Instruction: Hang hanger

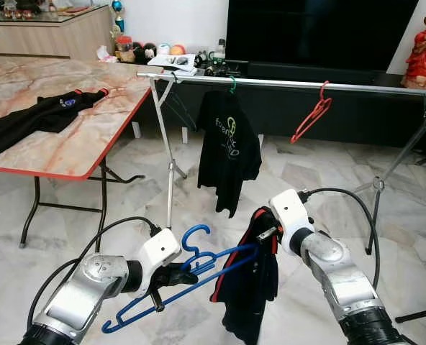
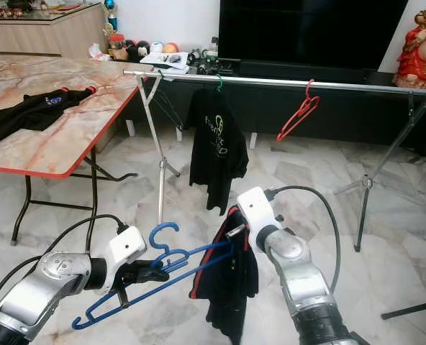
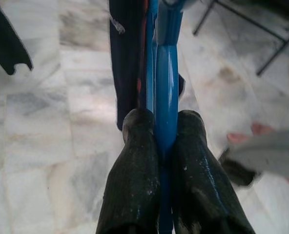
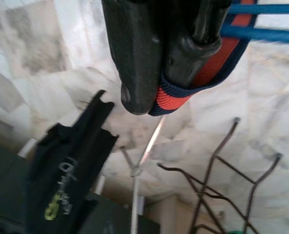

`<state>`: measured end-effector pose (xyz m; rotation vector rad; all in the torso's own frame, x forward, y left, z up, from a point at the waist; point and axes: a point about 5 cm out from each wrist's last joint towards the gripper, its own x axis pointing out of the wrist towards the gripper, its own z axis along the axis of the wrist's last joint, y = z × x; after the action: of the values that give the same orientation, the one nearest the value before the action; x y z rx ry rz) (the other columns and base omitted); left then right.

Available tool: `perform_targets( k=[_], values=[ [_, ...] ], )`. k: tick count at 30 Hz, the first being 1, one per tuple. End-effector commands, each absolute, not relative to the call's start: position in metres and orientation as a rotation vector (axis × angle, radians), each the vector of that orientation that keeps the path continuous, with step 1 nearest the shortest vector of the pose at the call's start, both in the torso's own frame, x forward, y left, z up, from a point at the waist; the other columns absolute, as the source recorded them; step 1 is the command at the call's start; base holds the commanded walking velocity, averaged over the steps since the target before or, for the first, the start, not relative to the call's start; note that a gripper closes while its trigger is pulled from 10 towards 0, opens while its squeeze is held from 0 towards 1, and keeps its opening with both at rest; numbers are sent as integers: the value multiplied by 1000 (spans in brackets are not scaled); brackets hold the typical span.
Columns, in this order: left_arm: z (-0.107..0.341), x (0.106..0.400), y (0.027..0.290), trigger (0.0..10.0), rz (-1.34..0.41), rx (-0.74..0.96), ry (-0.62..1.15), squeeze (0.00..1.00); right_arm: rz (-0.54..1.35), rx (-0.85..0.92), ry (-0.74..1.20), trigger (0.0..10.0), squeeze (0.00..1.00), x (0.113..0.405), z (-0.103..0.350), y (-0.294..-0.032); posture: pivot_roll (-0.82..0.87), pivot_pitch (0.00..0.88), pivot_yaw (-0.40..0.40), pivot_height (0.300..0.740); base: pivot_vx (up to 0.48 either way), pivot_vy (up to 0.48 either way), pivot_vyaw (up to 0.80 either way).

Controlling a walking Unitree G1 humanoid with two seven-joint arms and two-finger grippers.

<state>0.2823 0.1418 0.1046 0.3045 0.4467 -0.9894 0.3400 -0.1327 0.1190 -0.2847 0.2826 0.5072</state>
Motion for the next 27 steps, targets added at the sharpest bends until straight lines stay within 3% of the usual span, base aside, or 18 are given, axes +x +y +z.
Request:
perform_targets(
  k=[1,8,19,23,27],
  values=[
    [111,286,141,10000,-989,298,413,0,543,-280,229,10000,0,341,132,-125,158,31,-35,740,0,0,0],
    [110,292,139,10000,-938,316,392,0,649,-208,192,10000,0,330,143,-115,158,32,-35,740,0,0,0],
    [109,292,131,10000,-959,294,380,0,1045,-304,54,10000,0,291,166,-101,149,35,-32,740,0,0,0],
    [110,294,130,10000,-955,295,373,0,994,-357,95,10000,0,296,158,-110,144,37,-32,740,0,0,0],
    [113,301,130,10000,-887,295,329,0,755,-520,203,10000,0,318,139,-136,145,37,-33,740,0,0,0]
  ],
)
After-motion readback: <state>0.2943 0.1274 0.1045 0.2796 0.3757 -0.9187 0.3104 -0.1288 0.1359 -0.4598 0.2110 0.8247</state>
